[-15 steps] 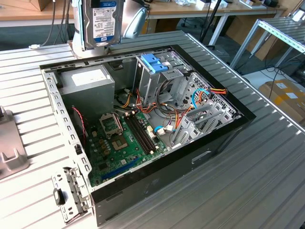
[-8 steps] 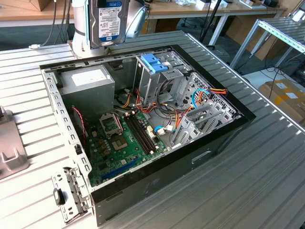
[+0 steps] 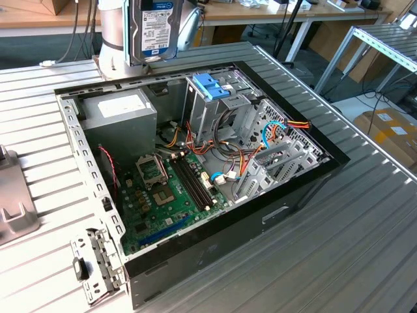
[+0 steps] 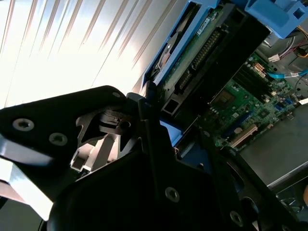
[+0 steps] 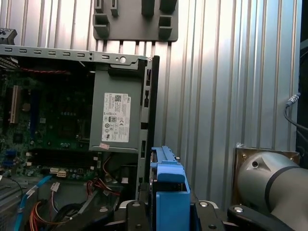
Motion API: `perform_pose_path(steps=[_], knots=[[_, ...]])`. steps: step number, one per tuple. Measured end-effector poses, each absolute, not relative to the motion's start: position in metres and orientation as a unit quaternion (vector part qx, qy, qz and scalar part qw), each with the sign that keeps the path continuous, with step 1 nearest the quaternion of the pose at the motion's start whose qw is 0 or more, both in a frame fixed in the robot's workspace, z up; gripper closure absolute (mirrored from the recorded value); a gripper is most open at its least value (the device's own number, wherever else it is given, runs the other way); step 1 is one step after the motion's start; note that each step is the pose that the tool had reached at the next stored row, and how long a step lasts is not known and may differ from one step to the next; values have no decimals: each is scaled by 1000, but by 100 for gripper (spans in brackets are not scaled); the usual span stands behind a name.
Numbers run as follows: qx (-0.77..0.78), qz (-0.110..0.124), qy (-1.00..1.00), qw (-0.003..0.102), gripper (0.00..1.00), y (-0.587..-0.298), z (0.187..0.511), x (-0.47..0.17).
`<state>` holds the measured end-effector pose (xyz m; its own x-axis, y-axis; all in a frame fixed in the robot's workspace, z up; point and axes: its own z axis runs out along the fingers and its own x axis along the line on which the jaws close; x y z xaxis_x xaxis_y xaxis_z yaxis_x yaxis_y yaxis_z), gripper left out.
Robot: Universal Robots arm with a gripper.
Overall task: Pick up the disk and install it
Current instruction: 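Pick up the disk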
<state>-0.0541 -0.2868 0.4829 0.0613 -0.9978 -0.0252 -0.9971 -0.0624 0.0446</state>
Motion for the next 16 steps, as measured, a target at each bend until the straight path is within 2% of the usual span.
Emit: perform_pose_path(steps=[16], knots=[[728, -25, -685, 7, 63, -303, 483, -49]])
